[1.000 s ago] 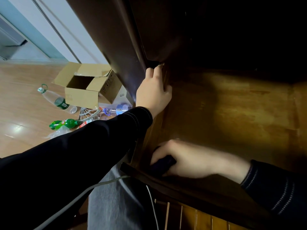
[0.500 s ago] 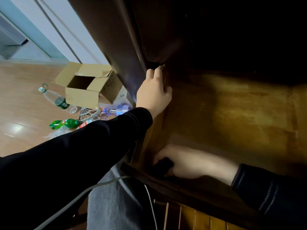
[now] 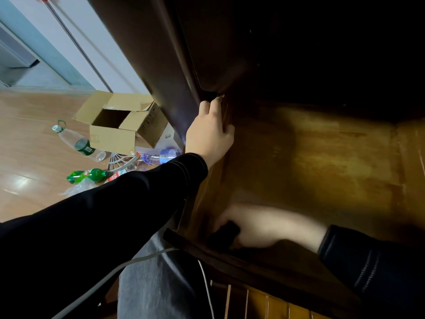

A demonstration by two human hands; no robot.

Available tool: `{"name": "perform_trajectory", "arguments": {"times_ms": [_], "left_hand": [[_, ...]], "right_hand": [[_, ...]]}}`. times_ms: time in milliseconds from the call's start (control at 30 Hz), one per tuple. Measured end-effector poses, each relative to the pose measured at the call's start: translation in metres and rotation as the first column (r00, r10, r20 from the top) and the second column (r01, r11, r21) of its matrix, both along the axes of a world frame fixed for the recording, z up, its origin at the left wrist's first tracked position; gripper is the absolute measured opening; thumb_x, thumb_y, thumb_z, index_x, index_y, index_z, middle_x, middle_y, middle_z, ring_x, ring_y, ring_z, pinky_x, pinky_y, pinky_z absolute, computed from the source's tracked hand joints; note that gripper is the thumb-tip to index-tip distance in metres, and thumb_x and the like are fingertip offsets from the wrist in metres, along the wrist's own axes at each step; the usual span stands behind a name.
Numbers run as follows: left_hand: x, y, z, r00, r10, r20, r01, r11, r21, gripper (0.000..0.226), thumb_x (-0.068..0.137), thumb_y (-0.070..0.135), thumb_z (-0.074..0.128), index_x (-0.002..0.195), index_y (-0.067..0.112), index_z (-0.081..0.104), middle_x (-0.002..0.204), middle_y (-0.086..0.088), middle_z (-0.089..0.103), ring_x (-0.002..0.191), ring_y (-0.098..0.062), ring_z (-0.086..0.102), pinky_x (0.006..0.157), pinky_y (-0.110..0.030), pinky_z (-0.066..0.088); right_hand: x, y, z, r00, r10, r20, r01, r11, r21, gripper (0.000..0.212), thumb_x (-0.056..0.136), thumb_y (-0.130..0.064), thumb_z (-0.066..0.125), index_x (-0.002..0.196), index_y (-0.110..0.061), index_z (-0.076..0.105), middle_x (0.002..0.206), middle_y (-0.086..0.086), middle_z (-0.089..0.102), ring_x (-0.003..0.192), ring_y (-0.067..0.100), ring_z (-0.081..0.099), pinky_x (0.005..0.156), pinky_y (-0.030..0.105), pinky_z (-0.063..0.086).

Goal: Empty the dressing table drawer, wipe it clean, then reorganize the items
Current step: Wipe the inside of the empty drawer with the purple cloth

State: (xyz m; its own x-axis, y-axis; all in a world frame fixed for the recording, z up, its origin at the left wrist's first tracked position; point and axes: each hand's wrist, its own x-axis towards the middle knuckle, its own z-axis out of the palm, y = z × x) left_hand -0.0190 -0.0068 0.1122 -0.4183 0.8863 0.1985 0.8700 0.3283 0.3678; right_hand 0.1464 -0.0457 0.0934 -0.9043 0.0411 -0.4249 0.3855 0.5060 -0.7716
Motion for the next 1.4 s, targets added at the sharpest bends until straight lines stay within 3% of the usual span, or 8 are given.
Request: {"name": "perform_trajectory", "arguments": {"times_ms": [133,333,500,633,833,1033,1233,1400], "left_hand": [[-0.001,0.001,-0.001,1.000,0.005,0.002,-0.005,1.000,0.006,0.066,0.090,0.024,0.056,0.152,0.016,0.033,0.134,-0.006,0.046,0.098,-0.030,0.060,0.072,-0.031,0.038],[-0.001,0.000,-0.002,1.000,0.008,-0.003,-0.008,1.000,0.001,0.065,0.090,0.024,0.056,0.150,0.016,0.035,0.133,-0.006,0.046,0.103,-0.033,0.059,0.072,-0.032,0.037],[-0.001,0.001,-0.002,1.000,0.006,-0.003,-0.006,1.000,0.012,0.066,0.090,0.025,0.056,0.151,0.016,0.034,0.135,-0.007,0.046,0.103,-0.034,0.060,0.074,-0.032,0.039],[-0.001,0.000,-0.001,1.000,-0.003,-0.002,0.003,1.000,0.008,0.067,0.090,0.024,0.056,0.152,0.016,0.033,0.137,-0.007,0.045,0.105,-0.033,0.059,0.075,-0.032,0.039],[-0.001,0.000,-0.002,1.000,0.001,0.001,-0.001,1.000,0.018,0.067,0.089,0.025,0.057,0.152,0.016,0.034,0.137,-0.006,0.046,0.104,-0.032,0.060,0.074,-0.031,0.037],[-0.001,0.000,-0.003,1.000,0.012,-0.007,-0.011,1.000,0.023,0.067,0.089,0.026,0.057,0.151,0.017,0.034,0.135,-0.006,0.047,0.104,-0.033,0.059,0.073,-0.031,0.035],[0.001,0.001,-0.002,1.000,0.001,0.017,-0.002,0.999,0.032,0.065,0.088,0.024,0.057,0.150,0.016,0.037,0.134,-0.007,0.048,0.104,-0.033,0.061,0.075,-0.032,0.040],[0.001,0.000,-0.001,1.000,0.008,0.010,-0.008,1.000,0.029,0.065,0.088,0.025,0.056,0.150,0.016,0.037,0.133,-0.006,0.048,0.102,-0.033,0.060,0.074,-0.031,0.038]], "right_hand": [[0.012,0.016,0.009,0.997,0.028,-0.072,-0.041,0.983,-0.177,0.034,0.085,-0.012,0.076,0.112,-0.032,0.069,0.089,-0.021,0.064,0.082,-0.005,0.060,0.067,0.013,0.048],[-0.003,-0.002,-0.004,1.000,0.002,0.014,-0.002,1.000,-0.003,0.037,0.090,-0.006,0.069,0.123,-0.023,0.067,0.086,-0.017,0.053,0.092,0.012,0.057,0.074,0.028,0.049],[0.011,0.010,0.017,0.976,-0.043,-0.213,-0.013,0.967,-0.254,0.034,0.083,-0.006,0.075,0.112,-0.023,0.071,0.101,-0.010,0.071,0.091,-0.001,0.066,0.077,0.017,0.054],[-0.005,-0.011,0.009,0.943,-0.155,-0.294,0.118,0.983,-0.139,0.034,0.083,0.006,0.068,0.110,-0.014,0.074,0.106,0.001,0.072,0.096,0.013,0.066,0.087,0.039,0.053],[0.020,0.029,0.027,0.977,0.136,-0.167,-0.170,0.963,-0.208,0.032,0.083,-0.006,0.076,0.110,-0.022,0.072,0.108,-0.006,0.071,0.097,0.008,0.067,0.087,0.032,0.055],[0.001,0.000,0.026,0.948,-0.088,-0.306,0.031,0.982,-0.187,0.031,0.081,0.003,0.073,0.105,-0.017,0.074,0.104,-0.003,0.072,0.094,0.007,0.067,0.085,0.031,0.054],[0.024,0.024,0.036,0.972,0.100,-0.211,-0.146,0.966,-0.214,0.028,0.081,-0.006,0.078,0.102,-0.023,0.073,0.101,-0.007,0.069,0.089,0.005,0.066,0.077,0.019,0.053],[0.002,0.000,0.028,0.953,-0.051,-0.299,0.011,0.991,-0.134,0.028,0.083,-0.002,0.074,0.104,-0.019,0.073,0.103,-0.004,0.070,0.093,0.007,0.066,0.085,0.038,0.054]]}}
